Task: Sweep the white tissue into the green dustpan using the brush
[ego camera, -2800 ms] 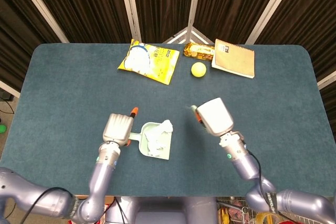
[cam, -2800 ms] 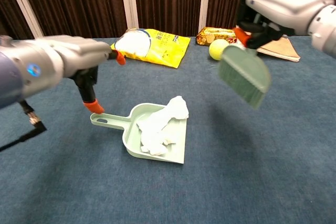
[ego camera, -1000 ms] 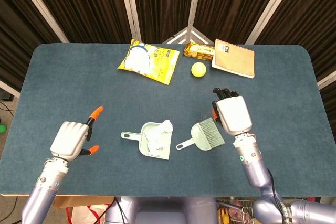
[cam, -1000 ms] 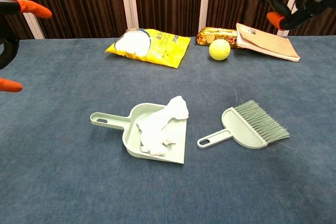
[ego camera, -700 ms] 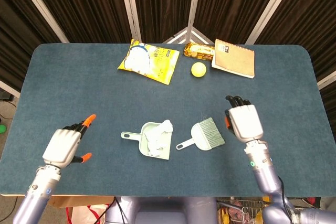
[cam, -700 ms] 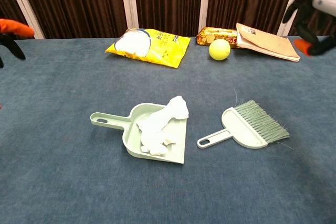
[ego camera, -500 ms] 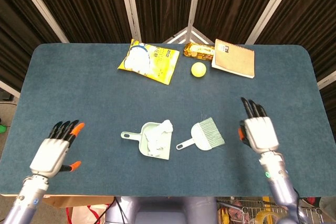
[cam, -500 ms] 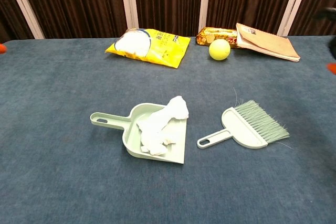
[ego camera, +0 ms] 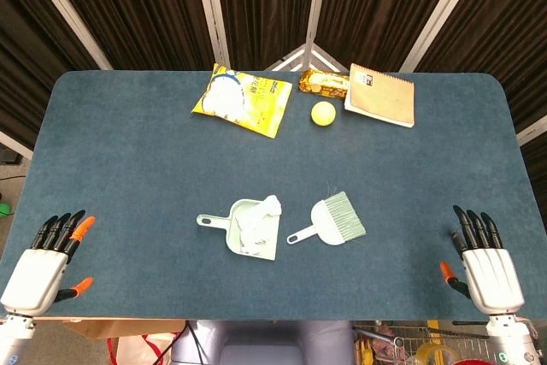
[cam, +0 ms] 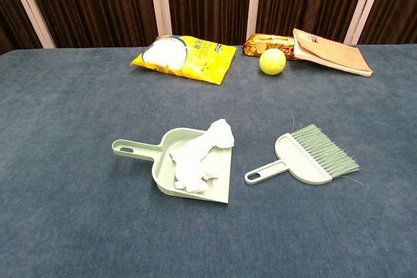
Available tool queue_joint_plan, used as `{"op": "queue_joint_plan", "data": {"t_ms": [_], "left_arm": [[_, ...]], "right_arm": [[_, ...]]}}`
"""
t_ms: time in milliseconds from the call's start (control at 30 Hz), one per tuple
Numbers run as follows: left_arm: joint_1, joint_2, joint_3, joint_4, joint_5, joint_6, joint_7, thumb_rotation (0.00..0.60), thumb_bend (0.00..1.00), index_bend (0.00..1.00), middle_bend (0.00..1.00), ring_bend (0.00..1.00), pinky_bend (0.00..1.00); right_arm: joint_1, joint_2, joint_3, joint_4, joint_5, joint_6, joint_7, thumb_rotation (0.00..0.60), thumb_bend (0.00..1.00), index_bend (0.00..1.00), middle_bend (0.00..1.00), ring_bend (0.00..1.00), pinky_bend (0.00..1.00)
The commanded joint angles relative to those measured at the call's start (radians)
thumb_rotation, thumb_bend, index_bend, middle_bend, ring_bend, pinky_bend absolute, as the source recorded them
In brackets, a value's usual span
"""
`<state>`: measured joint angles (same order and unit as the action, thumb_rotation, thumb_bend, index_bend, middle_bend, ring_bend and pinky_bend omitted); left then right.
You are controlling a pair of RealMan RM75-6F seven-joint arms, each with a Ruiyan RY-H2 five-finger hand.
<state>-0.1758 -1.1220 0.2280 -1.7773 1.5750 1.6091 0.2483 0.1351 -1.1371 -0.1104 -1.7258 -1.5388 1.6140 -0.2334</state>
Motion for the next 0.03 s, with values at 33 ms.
{"op": "queue_joint_plan", "data": {"t_ms": [33], "left_arm": [[0.015,-0.006,-0.016,0.033,-0.004,0.003,-0.031,0.6,0.0,0.0,0.0,0.0,0.0]], "right_arm": [[-0.026,0.001,0.006,0.013,-0.002,0.024,0.013,0.6,0.33,0.0,0.0,0.0,0.0]]}}
